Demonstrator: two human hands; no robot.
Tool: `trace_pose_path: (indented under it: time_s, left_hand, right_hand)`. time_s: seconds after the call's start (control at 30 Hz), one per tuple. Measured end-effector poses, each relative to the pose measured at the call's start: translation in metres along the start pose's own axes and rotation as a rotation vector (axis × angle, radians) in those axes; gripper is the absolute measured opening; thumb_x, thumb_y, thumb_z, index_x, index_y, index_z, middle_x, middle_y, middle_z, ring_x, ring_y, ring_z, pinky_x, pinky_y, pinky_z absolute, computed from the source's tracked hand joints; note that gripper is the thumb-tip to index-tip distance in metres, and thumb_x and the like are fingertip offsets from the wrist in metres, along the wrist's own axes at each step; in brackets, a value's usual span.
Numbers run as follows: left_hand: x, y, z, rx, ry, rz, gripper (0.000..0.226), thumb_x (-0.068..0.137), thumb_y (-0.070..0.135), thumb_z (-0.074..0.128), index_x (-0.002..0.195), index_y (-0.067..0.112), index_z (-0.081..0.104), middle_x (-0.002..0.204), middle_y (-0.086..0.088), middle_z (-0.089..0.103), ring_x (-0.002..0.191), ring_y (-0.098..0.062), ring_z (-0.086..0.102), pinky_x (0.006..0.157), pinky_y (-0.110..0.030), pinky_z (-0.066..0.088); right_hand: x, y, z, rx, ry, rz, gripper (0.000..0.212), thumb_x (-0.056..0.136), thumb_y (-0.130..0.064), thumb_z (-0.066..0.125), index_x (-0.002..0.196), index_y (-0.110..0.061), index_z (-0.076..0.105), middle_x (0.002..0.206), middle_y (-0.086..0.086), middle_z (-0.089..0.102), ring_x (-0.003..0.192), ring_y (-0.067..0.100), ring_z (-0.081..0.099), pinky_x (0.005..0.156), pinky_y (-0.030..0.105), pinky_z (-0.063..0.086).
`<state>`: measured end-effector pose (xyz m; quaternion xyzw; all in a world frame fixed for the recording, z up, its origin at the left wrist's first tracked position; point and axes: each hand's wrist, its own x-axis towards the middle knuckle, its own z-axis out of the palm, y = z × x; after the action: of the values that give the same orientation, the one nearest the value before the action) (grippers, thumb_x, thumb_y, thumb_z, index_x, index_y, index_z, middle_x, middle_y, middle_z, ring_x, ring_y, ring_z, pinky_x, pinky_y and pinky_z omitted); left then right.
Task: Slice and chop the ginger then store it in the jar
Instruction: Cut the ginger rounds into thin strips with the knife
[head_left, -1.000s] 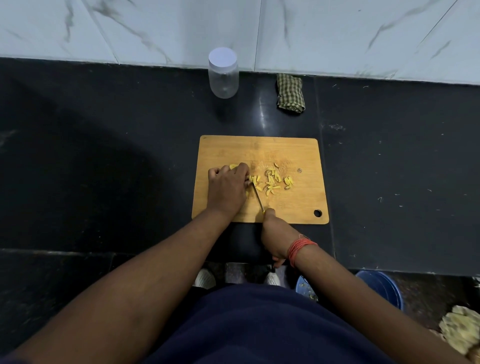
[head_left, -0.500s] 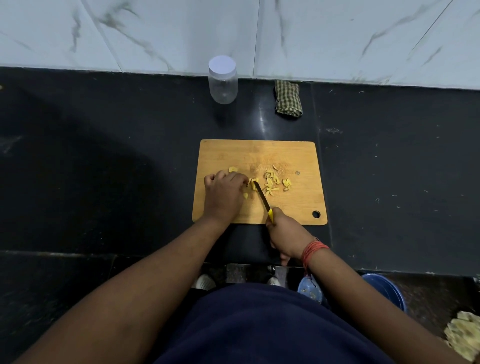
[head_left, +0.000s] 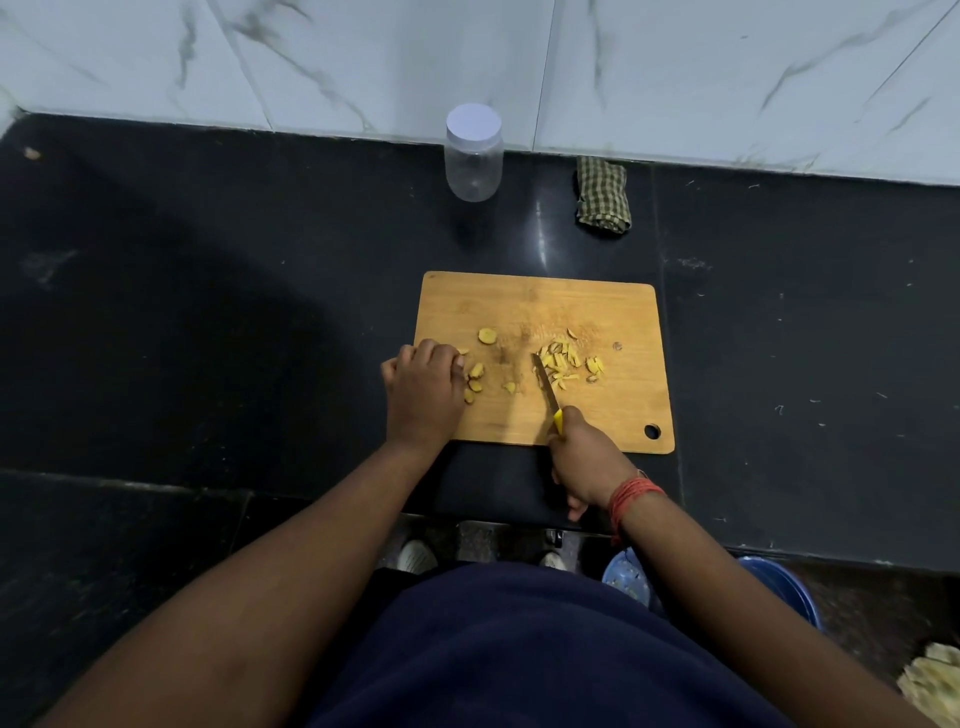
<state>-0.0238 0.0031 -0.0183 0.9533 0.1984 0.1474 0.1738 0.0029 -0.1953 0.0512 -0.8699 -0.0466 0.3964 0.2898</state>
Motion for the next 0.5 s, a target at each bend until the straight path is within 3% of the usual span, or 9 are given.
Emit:
trace_pose_path:
  time_s: [0.17,0.3,0.43,0.5]
  left_hand:
    - [-0.002,-0.004,0.001,0.004,-0.002,0.053,0.014,0.098,0.028,0.053,0.103,0.018,0.062,0.104,0.0,0.061,0.096,-0.022,0.052,0.085,-0.041,0.037]
    - [-0.004,-0.005,0.002,0.036,-0.043,0.125,0.025,0.094,0.036,0.058,0.111,0.019,0.064,0.109,0.0,0.058,0.102,-0.022,0.05,0.088,-0.043,0.037]
    - [-0.003,-0.002,0.002,0.065,-0.071,0.179,0.029,0.091,0.04,0.057,0.111,0.019,0.067,0.111,-0.001,0.056,0.104,-0.022,0.048,0.089,-0.043,0.035]
    - [-0.002,-0.001,0.003,0.061,-0.07,0.177,0.026,0.091,0.038,0.058,0.107,0.02,0.067,0.111,-0.001,0.056,0.105,-0.022,0.048,0.09,-0.043,0.034]
  right_hand:
    - [0.002,0.007,-0.005,0.031,0.062,0.025,0.035,0.101,-0.008,0.027,0.135,-0.013,0.029,0.083,0.018,0.057,0.039,0.025,0.053,0.039,0.039,0.053]
    - [-0.001,0.011,-0.002,-0.013,0.007,0.004,0.03,0.101,-0.01,0.028,0.131,-0.013,0.032,0.088,0.02,0.058,0.045,0.029,0.057,0.039,0.039,0.053]
    - [0.0,0.021,-0.006,0.003,0.055,0.031,0.032,0.101,-0.011,0.028,0.133,-0.014,0.032,0.088,0.02,0.058,0.047,0.031,0.058,0.038,0.035,0.05]
    - [-0.002,0.023,-0.004,-0.06,0.047,-0.013,0.032,0.101,-0.012,0.031,0.133,-0.012,0.032,0.086,0.016,0.058,0.049,0.026,0.055,0.046,0.038,0.052]
